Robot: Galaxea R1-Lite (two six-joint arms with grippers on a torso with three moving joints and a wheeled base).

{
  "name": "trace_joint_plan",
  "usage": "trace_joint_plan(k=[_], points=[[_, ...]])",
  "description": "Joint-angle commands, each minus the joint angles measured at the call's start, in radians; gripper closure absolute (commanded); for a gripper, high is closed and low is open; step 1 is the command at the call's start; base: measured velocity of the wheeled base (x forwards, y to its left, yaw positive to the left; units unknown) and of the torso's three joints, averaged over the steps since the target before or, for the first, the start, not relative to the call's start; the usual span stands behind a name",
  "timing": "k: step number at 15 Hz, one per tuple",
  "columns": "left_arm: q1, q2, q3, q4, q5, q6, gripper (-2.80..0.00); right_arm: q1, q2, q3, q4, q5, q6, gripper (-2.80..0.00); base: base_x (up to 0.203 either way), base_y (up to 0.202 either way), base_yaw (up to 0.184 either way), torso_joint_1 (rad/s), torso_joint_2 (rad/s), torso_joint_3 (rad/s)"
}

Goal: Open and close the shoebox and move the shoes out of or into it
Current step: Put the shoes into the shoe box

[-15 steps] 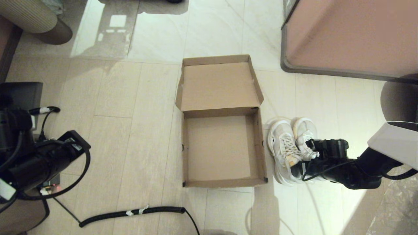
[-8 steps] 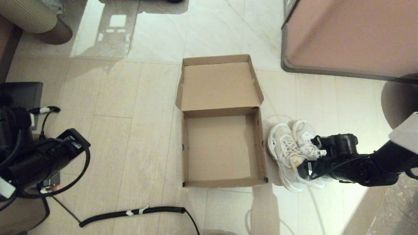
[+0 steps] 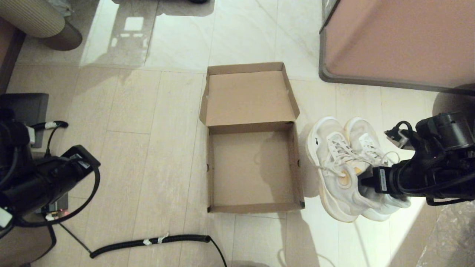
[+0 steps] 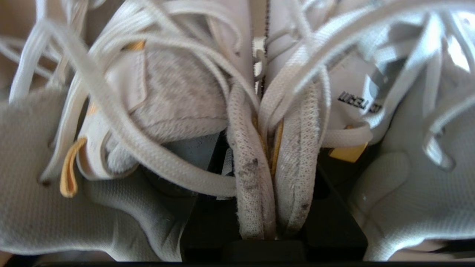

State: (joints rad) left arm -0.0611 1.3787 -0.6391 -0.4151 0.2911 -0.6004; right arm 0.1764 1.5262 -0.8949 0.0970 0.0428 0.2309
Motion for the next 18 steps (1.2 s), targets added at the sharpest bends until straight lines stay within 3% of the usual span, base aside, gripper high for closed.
trace_joint_plan(k=[1,5,7,12,18], points=[[-0.002,-0.006,-0.002,-0.004,0.002,0.004,0.00,0.144,-0.115,-0.033,0.054,-0.003,0.050,0.00,0.000,0.000,0.000,0.000,0.00,0.000],[-0.002,-0.032,0.016,-0.004,0.005,0.003,0.00,0.421,-0.050,-0.056,0.048,-0.090,0.106,0.00,0.000,0.000,0.000,0.000,0.00,0.000],[0.001,-0.047,0.025,-0.004,0.005,0.003,0.00,0.494,0.046,-0.084,0.012,-0.126,0.126,0.00,0.000,0.000,0.000,0.000,0.00,0.000],[0.001,-0.049,0.036,-0.003,0.007,0.004,0.00,0.548,0.349,-0.226,-0.125,-0.286,0.130,0.00,0.000,0.000,0.000,0.000,0.00,0.000],[0.001,-0.020,0.032,-0.004,0.003,0.002,0.00,0.575,0.611,-0.468,-0.150,-0.345,0.126,0.00,0.000,0.000,0.000,0.000,0.00,0.000]])
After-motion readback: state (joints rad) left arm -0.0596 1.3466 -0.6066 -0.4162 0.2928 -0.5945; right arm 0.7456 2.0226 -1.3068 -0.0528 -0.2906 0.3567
